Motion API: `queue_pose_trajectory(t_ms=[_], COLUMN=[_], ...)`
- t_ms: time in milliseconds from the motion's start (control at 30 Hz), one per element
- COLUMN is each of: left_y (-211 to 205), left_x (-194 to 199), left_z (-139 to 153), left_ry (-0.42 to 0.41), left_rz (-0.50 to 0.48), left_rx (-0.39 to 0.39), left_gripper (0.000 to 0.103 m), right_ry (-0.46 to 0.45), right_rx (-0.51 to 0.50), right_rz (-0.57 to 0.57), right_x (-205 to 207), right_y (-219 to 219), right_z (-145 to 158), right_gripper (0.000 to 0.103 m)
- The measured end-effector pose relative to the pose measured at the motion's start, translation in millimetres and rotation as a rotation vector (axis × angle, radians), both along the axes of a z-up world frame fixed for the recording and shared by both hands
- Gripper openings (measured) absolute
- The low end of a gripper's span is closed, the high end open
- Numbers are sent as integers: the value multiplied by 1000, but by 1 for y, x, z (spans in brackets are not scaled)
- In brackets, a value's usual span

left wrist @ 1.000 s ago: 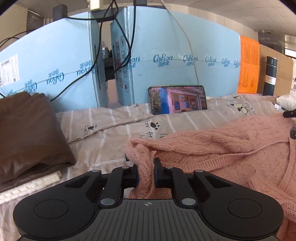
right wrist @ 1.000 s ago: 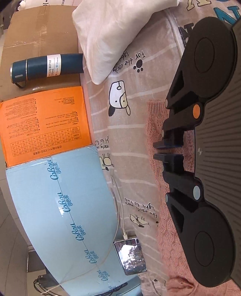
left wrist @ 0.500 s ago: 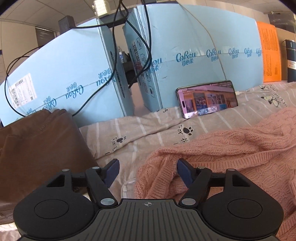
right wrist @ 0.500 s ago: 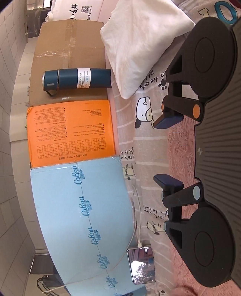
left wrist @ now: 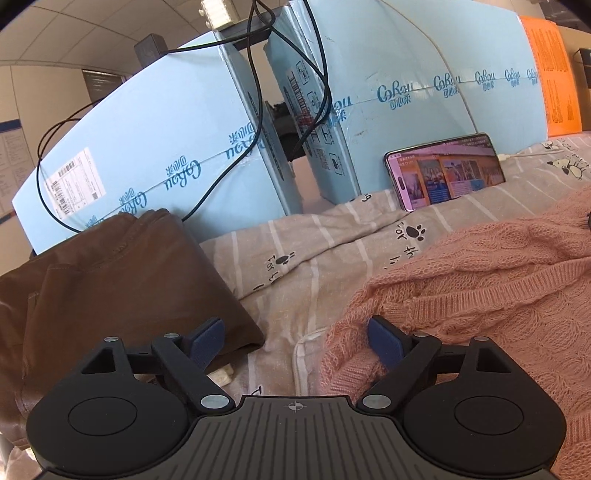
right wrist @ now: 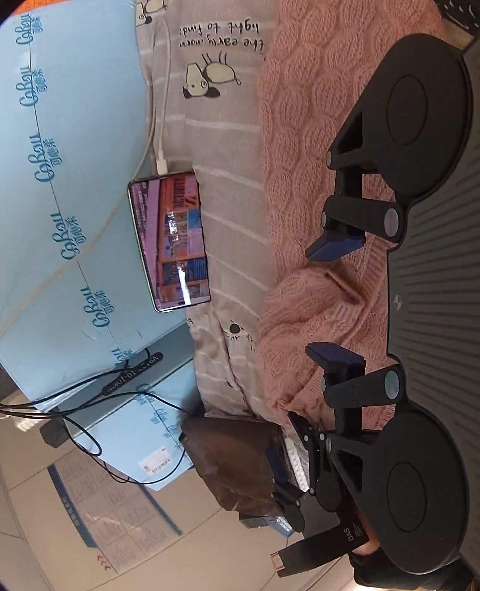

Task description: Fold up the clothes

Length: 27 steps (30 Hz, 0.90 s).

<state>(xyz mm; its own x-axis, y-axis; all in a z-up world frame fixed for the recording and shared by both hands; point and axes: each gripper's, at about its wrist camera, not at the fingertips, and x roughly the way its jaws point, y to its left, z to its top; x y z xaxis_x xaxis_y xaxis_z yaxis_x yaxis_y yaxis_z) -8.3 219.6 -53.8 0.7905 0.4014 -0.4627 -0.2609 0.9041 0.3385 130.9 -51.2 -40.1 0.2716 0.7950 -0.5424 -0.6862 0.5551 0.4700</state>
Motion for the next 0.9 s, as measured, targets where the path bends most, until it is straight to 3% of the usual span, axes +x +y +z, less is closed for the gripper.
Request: queue_pose_trajectory(t_ms=[33, 67, 267, 300, 333, 400, 433, 467, 567, 700, 800, 900], left_y=[0, 1, 1, 1, 0, -2, -2, -4, -12, -34, -58, -84], left_x=[-1, -1, -3, -3, -3, -7, -11, -14, -30, -58, -67, -69], left_z=[0, 1, 2, 2, 2, 4, 6, 8, 17, 34, 35, 26], left_ry=[-4, -8, -23, -24, -28, -47, -60, -72, -114, -172, -108, -18], left_rz=[-2, -4, -14, -15, -16, -24, -33, -41, -67, -239, -410, -519], left_rx=[-5, -10, -19, -16, -13, -5, -3, 0, 12, -46, -83, -37], left_gripper=[88, 88, 88, 88, 88, 88, 89, 92, 93, 97, 97, 97], right_ry=[1, -18, -280, -268, -248, -212, -197, -178, -166, -165, -89, -9], right_rx=[-23, -44, -61, -82, -102, -133, -124, -99, -52, 18, 65, 98], right_rz=[20, 31, -85, -66, -54, -57, -76, -97, -123, -133, -99, -49], right_x=[-2, -3, -6, -4, -2, 0, 1, 1, -6, -24, -36, -51], right_y=[10, 17, 4, 5, 7, 8, 6, 3, -9, -31, -44, -53], right_z=[-4, -6, 11, 10, 6, -2, -3, -4, 7, 24, 25, 23], right_gripper=[31, 14, 10, 11, 13, 27, 40, 45, 51, 57, 59, 59])
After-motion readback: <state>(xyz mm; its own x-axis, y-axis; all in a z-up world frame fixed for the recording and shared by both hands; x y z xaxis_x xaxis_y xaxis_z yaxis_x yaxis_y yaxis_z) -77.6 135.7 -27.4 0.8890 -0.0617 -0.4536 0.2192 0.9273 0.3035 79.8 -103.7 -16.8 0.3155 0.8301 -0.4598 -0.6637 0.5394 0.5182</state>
